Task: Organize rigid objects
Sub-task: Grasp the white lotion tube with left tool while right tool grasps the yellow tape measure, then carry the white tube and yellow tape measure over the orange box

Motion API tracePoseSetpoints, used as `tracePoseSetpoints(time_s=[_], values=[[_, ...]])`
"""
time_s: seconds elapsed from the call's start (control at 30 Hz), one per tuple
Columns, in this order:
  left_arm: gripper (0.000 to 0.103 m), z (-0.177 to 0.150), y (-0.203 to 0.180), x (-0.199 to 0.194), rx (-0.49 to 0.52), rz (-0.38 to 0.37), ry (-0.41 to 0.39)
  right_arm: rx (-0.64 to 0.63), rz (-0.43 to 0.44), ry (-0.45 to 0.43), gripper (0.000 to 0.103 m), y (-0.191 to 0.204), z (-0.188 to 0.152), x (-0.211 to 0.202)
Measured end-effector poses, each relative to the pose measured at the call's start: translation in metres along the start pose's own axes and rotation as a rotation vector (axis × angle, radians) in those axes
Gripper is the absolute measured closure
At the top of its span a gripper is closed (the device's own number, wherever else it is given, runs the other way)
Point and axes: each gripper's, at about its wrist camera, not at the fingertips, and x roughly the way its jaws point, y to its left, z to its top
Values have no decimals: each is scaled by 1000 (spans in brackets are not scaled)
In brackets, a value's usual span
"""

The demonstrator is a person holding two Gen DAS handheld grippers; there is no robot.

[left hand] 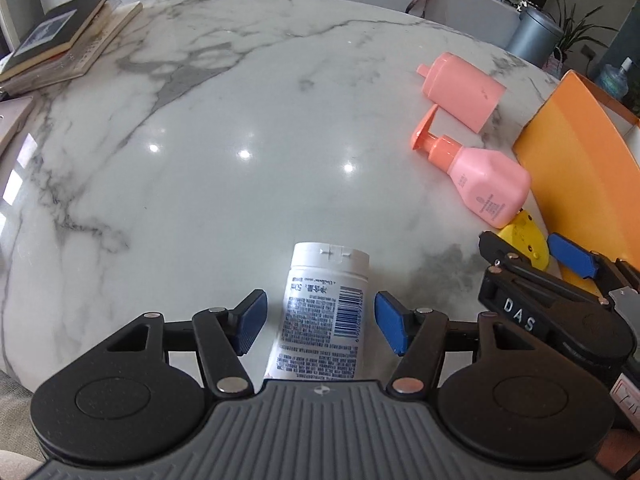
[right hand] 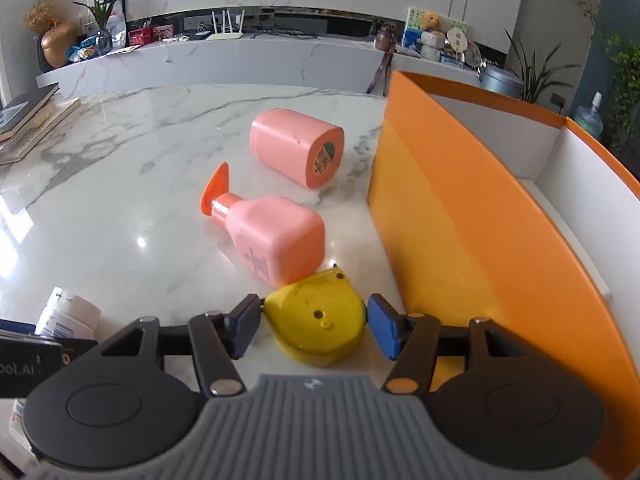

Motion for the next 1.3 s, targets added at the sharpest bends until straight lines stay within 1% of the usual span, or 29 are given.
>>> tracePoseSetpoints(time_s=[0.07, 0.1, 0.2, 0.27, 0.37, 0.47, 0.5, 0.53, 0.6, 0.63, 0.67, 0.73, 0.77, 0.87, 0.97, 1.0, 1.03, 1.1, 1.13, 1.2, 1.3], values=[[34, 0, 0, 1, 1, 16, -5, -12, 1, -5, 35, 2, 0, 2], [38, 0, -1, 1, 3, 17, -7, -13, 2, -3, 36, 1, 1, 3], [48, -1, -2, 0, 8, 35, -13, -13, 2, -4, 39, 0, 1, 2], [52, -1, -2, 0, 6, 49, -16, -16, 17, 0, 39, 0, -1, -1], [52, -1, 0, -1, -3, 56, -15, -57, 54, 15, 40, 7, -3, -8], [52, -2, 0, -1, -2, 65, -13, -74, 145, 32, 40, 12, -6, -19], [52, -2, -1, -1, -1, 69, -13, -87, 160, 25, 38, 13, -7, -23], [52, -2, -1, -1, -1, 71, -12, -100, 146, 10, 36, 15, -7, -25], [51, -2, -3, 0, 7, 81, -11, -90, 92, 8, 19, 14, -7, -24], [51, -2, -4, 0, 14, 88, -10, -66, 101, 28, 19, 10, -6, -21], [51, -3, -6, 1, 22, 96, -9, -38, 130, 51, 19, 5, -6, -18], [50, -3, -6, 1, 28, 107, -8, -15, 146, 65, 19, 3, -6, -15], [48, -3, -7, 1, 29, 110, -8, -16, 147, 65, 20, 3, -6, -14], [47, -3, -7, 1, 28, 113, -8, -16, 171, 70, 29, 5, -8, -15], [46, -3, -5, 2, 21, 115, -12, 0, 197, 86, 33, 5, -9, -15], [46, -3, -5, 2, 19, 114, -13, 7, 208, 98, 35, 5, -9, -13], [46, -2, -5, 2, 18, 112, -13, 8, 217, 106, 35, 6, -10, -12], [52, -2, -4, 1, 18, 108, -17, -31, 207, 98, 41, 12, -11, -13], [52, -2, -4, 1, 18, 108, -18, -42, 202, 94, 41, 14, -11, -13], [53, -2, -2, 1, 10, 105, -20, -17, 220, 90, 43, 10, -11, -13], [53, -2, 6, -4, -44, 69, -18, 15, 231, 90, 43, 4, -11, -14]])
